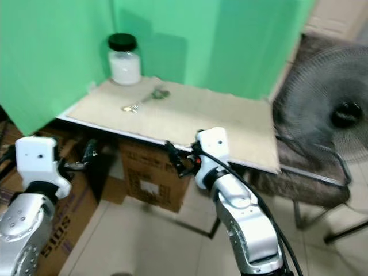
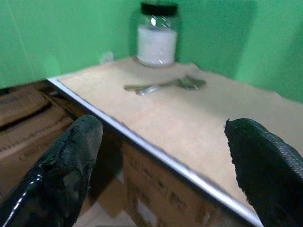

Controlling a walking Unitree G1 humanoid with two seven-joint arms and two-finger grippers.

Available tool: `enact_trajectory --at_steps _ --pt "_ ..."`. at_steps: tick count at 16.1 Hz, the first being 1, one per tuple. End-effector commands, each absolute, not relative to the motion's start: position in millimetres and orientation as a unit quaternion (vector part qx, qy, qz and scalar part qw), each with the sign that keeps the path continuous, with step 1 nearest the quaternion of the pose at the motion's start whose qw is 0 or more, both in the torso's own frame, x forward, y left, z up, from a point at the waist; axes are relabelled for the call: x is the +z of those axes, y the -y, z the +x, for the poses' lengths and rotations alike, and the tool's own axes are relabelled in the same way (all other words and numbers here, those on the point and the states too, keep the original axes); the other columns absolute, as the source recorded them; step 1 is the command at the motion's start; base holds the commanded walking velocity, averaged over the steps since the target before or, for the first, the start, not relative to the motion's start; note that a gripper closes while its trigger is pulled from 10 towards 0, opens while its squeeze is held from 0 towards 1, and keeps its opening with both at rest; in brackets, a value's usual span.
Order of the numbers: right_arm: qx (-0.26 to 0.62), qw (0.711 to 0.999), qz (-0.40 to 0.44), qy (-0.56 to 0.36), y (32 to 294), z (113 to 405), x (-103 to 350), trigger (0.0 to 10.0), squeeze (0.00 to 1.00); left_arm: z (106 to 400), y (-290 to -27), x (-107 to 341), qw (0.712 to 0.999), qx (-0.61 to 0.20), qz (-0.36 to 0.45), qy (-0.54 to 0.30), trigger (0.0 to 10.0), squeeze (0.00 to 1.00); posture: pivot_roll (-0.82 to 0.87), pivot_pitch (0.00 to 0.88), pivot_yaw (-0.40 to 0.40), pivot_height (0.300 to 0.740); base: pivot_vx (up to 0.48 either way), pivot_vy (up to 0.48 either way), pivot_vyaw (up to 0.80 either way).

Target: Setting the table

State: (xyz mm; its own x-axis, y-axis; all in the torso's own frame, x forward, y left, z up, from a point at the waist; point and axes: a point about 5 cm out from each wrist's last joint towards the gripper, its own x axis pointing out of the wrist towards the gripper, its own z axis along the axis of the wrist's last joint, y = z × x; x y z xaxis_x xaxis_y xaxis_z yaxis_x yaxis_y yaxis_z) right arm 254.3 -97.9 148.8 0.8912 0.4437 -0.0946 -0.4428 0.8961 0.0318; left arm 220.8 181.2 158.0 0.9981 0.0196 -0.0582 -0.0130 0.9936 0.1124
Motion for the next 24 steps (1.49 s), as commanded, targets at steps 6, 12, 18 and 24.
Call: enact_trajectory --at_steps 6,12,18,24 --pt "0.201 0.979 0.014 -0.041 109 259 148 10.0 0.0 221 -173 159 0.998 -0.018 0.059 -0.028 10.0 0.0 0.13 0.0 -0.028 0.74 0.389 0.0 0.0" --pt "0.189 0.981 0.02 -0.037 112 260 149 10.0 0.0 227 -170 160 0.997 -0.03 0.061 -0.023 10.0 0.0 0.12 0.0 -0.02 0.74 0.393 0.0 0.0" --pt "0.177 0.983 0.035 -0.041 113 257 147 10.0 0.0 229 -171 161 0.997 -0.038 0.068 -0.024 10.0 0.0 0.13 0.0 -0.011 0.74 0.394 0.0 -0.63" --pt "0.17 0.984 0.036 -0.036 113 256 149 10.0 0.0 231 -170 161 0.996 -0.049 0.072 -0.023 10.0 0.0 0.12 0.0 0.005 0.74 0.393 0.0 0.0"
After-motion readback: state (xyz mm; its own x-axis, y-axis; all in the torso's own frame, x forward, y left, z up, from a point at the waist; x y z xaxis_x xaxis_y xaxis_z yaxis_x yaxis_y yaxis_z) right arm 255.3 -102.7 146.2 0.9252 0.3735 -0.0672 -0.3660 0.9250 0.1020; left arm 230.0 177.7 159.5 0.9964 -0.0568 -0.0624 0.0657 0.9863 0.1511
